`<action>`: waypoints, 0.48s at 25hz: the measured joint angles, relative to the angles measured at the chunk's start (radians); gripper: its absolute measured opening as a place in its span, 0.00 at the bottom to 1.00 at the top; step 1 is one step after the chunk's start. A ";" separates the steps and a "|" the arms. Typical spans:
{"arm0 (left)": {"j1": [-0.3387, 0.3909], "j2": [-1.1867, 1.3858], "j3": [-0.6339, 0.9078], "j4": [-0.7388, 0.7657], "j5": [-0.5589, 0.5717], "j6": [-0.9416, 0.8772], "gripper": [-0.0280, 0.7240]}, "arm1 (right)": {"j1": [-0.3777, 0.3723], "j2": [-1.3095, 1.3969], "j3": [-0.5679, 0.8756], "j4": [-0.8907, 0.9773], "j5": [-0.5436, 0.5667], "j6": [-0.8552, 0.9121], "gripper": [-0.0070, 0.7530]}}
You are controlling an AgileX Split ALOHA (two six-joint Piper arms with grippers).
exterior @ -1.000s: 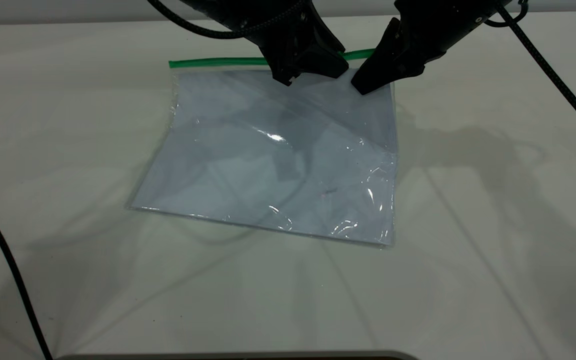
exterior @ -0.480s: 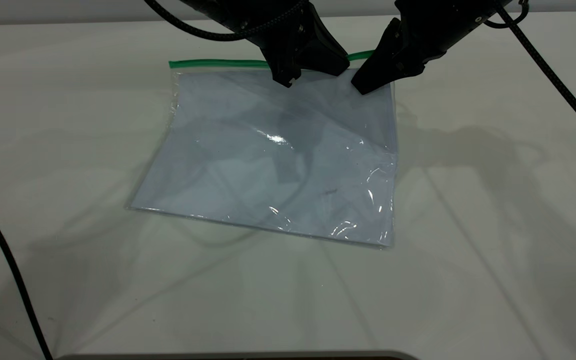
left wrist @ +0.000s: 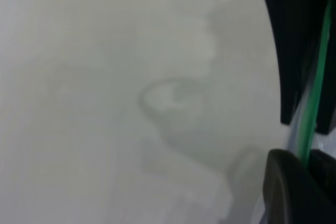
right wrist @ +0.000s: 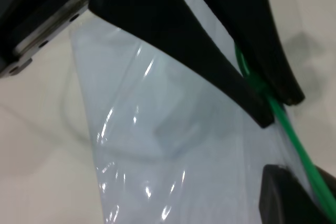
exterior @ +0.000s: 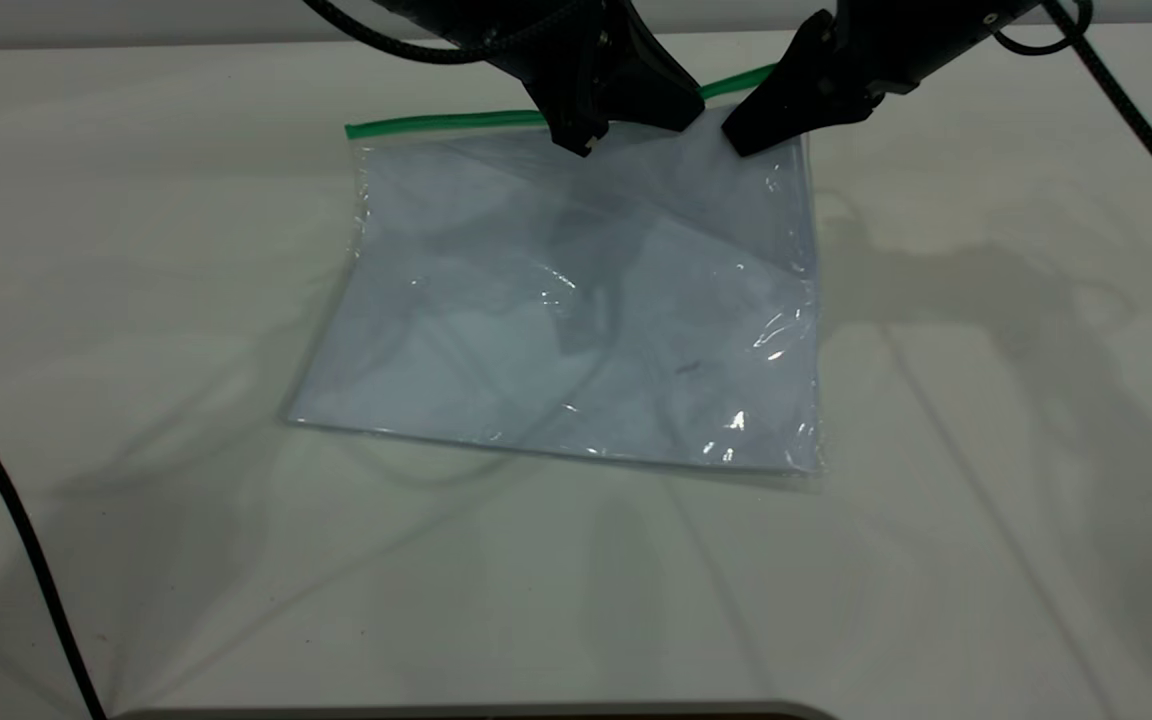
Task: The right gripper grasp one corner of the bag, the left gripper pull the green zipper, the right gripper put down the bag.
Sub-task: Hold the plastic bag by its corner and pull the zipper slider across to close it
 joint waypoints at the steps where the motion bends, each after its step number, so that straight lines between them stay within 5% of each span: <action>1: 0.001 0.000 0.000 -0.002 0.000 0.000 0.11 | -0.007 0.000 0.000 0.002 0.004 0.001 0.05; 12: 0.069 0.000 0.000 0.005 -0.014 -0.001 0.11 | -0.062 0.000 0.000 0.043 0.027 0.013 0.05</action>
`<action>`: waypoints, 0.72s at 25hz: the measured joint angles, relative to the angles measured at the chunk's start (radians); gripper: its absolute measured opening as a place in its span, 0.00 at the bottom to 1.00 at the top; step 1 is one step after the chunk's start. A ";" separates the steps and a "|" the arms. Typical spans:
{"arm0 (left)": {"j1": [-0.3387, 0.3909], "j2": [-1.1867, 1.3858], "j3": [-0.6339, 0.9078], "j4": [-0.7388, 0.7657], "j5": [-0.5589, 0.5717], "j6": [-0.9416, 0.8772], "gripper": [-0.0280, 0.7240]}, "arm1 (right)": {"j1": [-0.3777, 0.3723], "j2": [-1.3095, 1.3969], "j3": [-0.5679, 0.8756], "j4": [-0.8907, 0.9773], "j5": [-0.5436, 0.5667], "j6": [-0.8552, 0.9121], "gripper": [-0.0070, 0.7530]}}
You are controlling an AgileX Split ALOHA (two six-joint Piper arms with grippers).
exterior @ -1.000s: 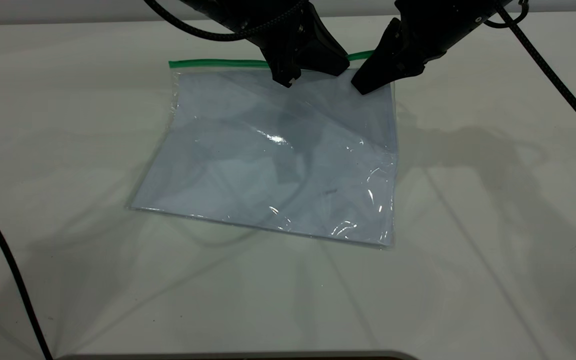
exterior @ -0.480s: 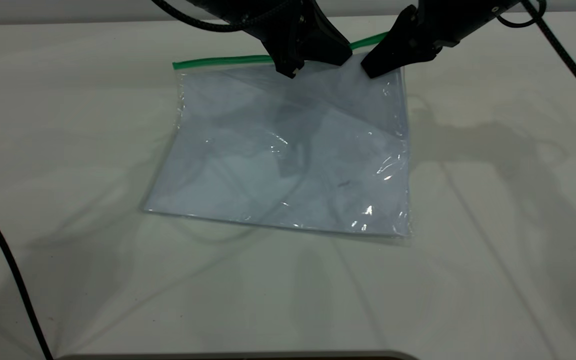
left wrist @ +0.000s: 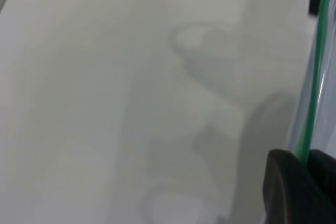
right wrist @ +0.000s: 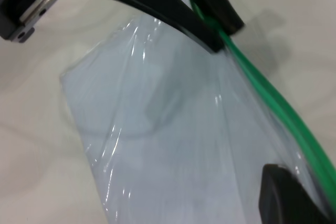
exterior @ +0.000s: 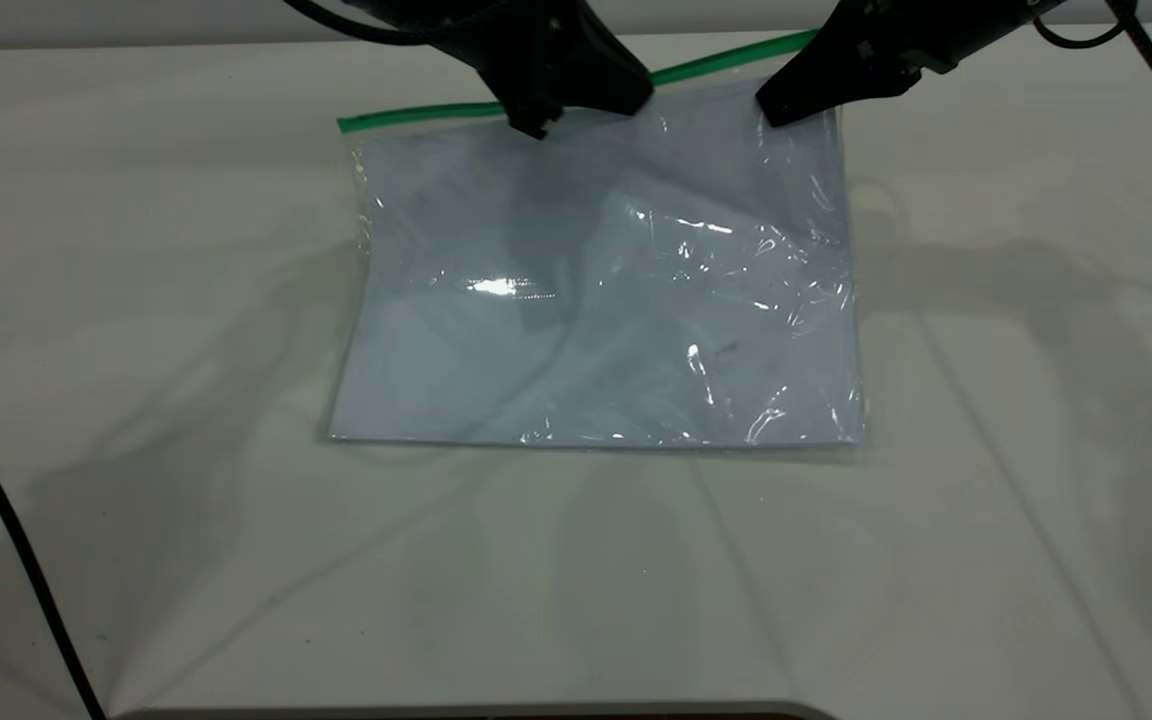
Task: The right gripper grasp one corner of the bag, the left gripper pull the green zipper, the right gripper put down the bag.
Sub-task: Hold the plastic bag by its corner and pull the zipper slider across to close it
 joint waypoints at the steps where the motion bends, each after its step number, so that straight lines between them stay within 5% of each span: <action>1: 0.009 0.000 0.000 0.002 0.001 0.000 0.11 | -0.006 0.000 0.000 0.001 0.002 0.008 0.05; 18: 0.175 0.003 0.000 0.027 0.035 -0.002 0.11 | -0.065 0.000 0.000 -0.009 -0.047 0.094 0.05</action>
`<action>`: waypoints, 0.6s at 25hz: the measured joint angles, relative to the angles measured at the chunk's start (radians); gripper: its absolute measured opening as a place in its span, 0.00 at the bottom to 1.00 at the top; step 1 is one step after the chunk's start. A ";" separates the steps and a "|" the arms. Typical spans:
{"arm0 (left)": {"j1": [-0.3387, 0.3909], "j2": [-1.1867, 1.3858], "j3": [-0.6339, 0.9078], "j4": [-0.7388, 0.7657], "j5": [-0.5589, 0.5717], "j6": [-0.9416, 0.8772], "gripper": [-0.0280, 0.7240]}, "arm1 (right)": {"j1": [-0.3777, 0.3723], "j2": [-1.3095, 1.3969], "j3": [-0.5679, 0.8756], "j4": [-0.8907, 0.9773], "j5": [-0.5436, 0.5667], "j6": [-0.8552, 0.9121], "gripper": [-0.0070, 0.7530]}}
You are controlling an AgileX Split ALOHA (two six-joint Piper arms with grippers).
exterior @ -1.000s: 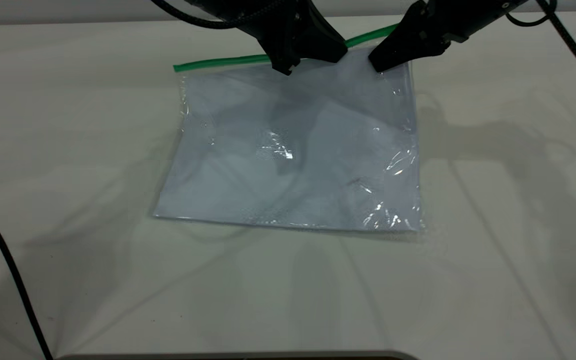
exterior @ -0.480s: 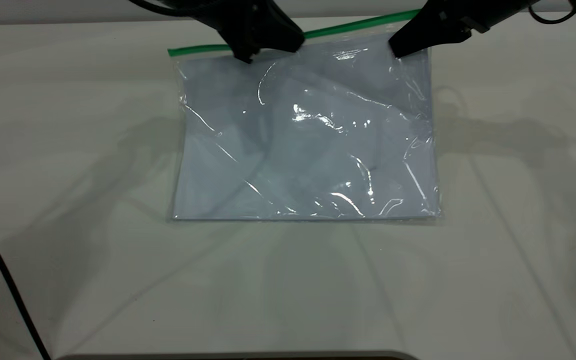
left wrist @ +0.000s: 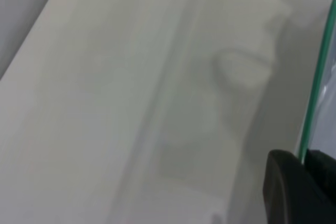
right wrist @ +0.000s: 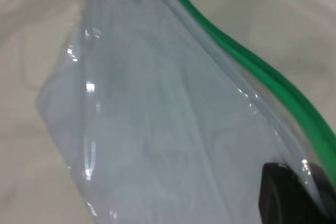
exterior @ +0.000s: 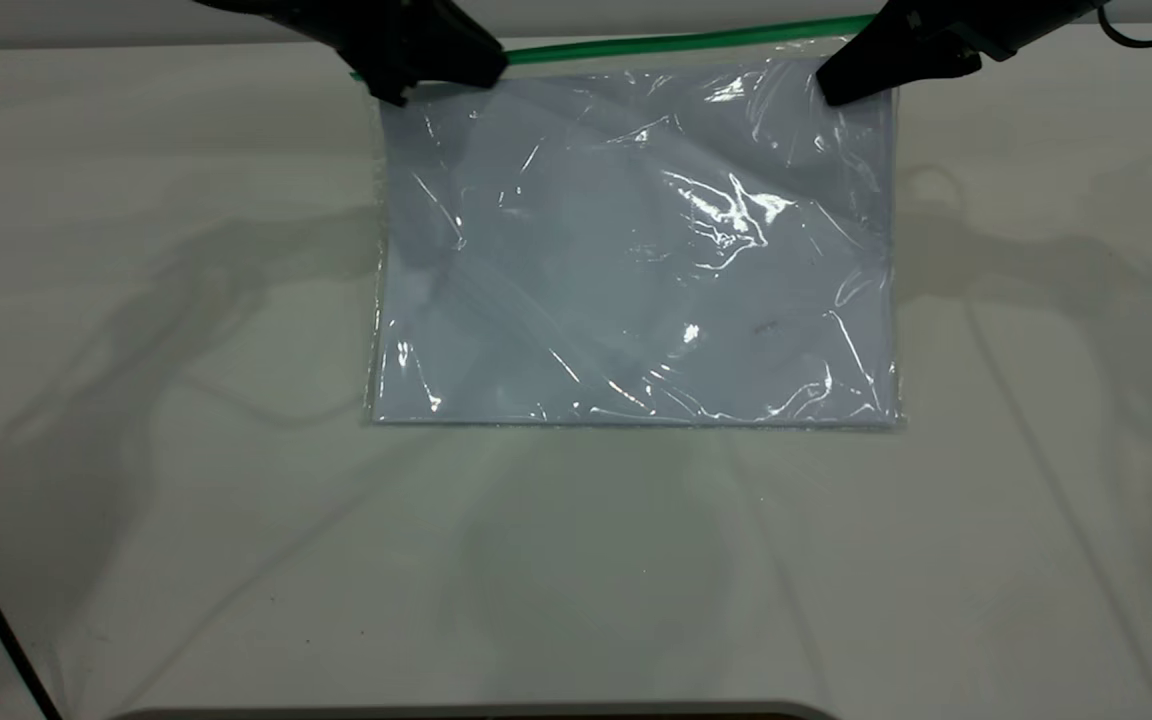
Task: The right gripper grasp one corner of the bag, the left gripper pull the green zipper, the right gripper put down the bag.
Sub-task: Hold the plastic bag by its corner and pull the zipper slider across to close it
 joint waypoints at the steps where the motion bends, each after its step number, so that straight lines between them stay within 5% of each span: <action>1: 0.008 0.000 0.000 0.011 0.003 -0.005 0.11 | -0.001 0.000 0.000 -0.002 -0.007 0.005 0.05; 15: 0.050 0.000 0.000 0.135 0.004 -0.085 0.11 | -0.002 0.000 0.000 -0.037 -0.046 0.051 0.05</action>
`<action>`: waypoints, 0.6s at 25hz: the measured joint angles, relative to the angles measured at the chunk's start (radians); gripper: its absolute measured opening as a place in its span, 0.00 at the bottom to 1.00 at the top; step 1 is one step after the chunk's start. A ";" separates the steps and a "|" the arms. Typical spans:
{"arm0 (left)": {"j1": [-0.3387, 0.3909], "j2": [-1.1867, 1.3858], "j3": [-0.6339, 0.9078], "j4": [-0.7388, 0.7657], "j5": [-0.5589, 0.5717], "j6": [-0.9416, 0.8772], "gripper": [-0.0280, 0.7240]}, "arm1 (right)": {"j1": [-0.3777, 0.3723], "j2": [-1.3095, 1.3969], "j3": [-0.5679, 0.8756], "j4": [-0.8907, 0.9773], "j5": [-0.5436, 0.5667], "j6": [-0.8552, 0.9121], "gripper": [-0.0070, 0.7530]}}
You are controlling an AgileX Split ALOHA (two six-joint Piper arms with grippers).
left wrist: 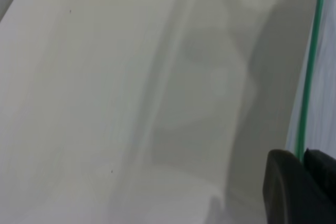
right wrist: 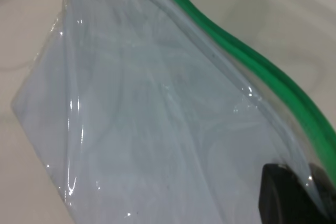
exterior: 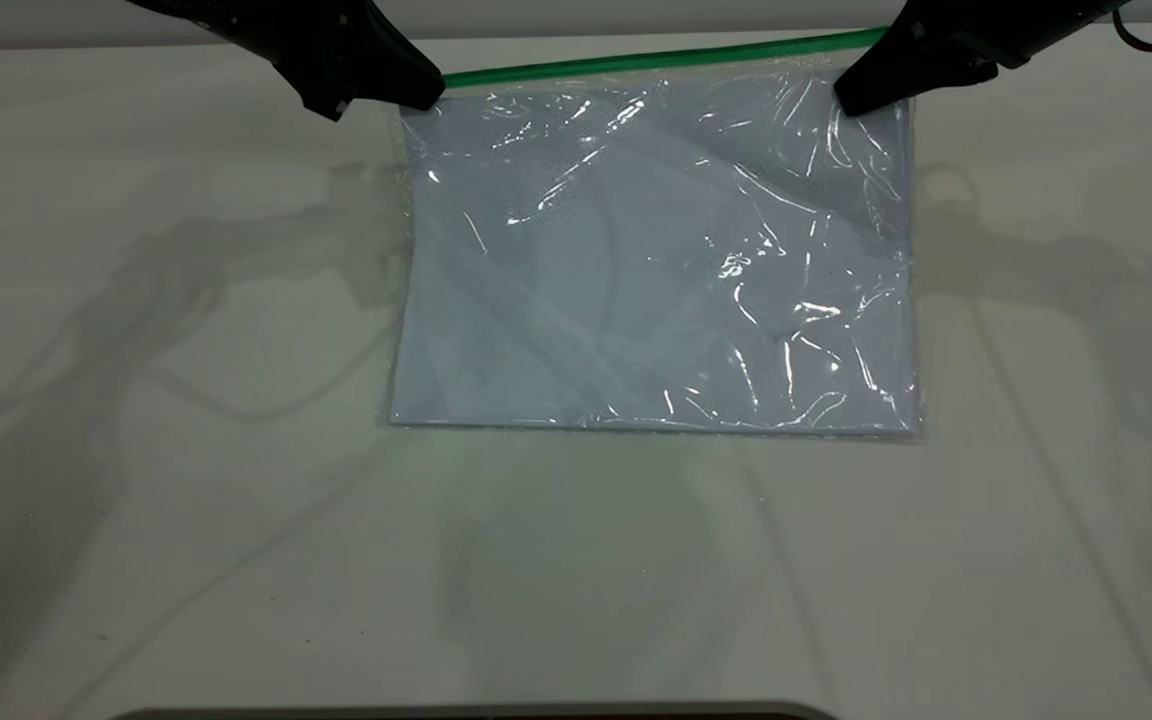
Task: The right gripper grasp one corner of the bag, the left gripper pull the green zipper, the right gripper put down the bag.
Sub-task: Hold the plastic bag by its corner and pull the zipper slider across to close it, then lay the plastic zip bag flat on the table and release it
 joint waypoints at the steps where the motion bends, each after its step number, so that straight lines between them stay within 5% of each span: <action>1: 0.001 0.000 0.000 0.001 0.000 -0.001 0.11 | 0.000 0.000 0.000 0.000 -0.001 0.000 0.05; 8: 0.003 0.000 0.000 0.002 0.002 -0.009 0.17 | -0.002 0.000 0.000 -0.009 -0.015 0.007 0.05; 15: 0.012 0.000 0.000 0.008 0.000 -0.019 0.53 | -0.017 0.000 0.000 -0.014 -0.056 0.048 0.18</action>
